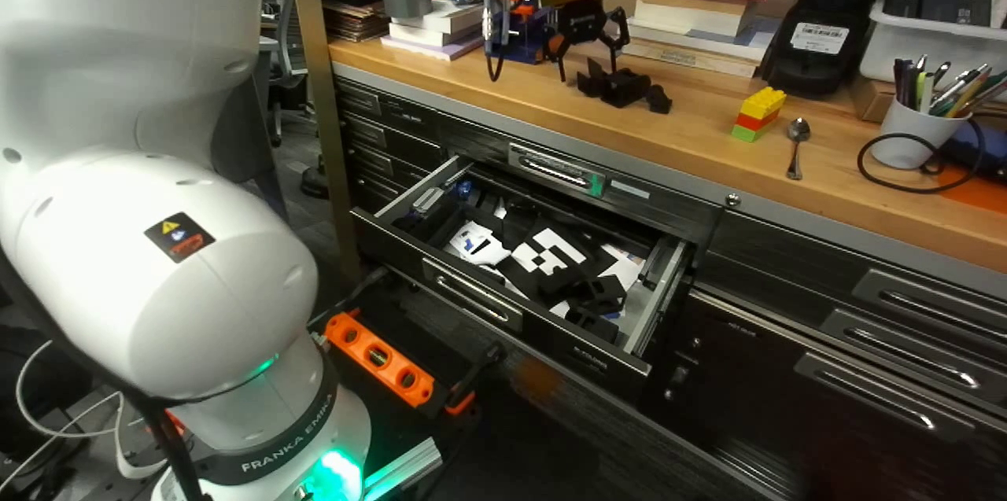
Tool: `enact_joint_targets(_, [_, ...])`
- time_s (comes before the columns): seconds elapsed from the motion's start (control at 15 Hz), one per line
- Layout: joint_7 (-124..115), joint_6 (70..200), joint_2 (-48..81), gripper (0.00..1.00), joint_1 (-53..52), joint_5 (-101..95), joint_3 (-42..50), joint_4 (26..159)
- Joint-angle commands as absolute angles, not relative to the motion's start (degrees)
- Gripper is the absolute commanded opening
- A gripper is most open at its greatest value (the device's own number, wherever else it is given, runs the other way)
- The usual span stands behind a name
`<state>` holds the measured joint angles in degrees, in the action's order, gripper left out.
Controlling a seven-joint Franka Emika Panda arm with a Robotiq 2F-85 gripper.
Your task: Put the black objects in the open drawer then close the drawer
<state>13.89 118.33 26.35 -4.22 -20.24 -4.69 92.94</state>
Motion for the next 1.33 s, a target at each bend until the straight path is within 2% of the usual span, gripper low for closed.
enact_joint_targets(0.0, [16.1,116.1,27.7,1.0,-4.2,-18.1,-4.4,90.0])
enact_joint_targets(0.13, [16.5,116.0,27.9,1.0,-4.0,-17.8,-4.3,90.0])
enact_joint_targets(0.2, [16.8,116.3,27.9,0.91,-3.9,-17.8,-4.3,90.1])
enact_joint_targets(0.27, [16.9,116.3,28.0,0.74,-3.9,-17.8,-4.3,90.1])
enact_joint_targets(0.47, [17.3,116.4,28.0,0.53,-3.7,-17.5,-4.3,90.0])
enact_joint_targets(0.73, [17.3,116.2,27.8,0.31,-3.6,-16.9,-4.3,89.9])
enact_joint_targets(0.8, [16.7,114.9,27.5,0.3,-3.5,-15.9,-4.4,90.1])
enact_joint_targets(0.93, [14.6,113.9,25.9,0.22,-3.6,-14.6,-4.2,91.9])
enact_joint_targets(1.0, [14.1,113.3,25.3,0.26,-3.5,-13.9,-4.1,92.6])
enact_joint_targets(1.27, [11.7,112.1,21.8,0.26,-3.0,-10.9,-4.1,97.1])
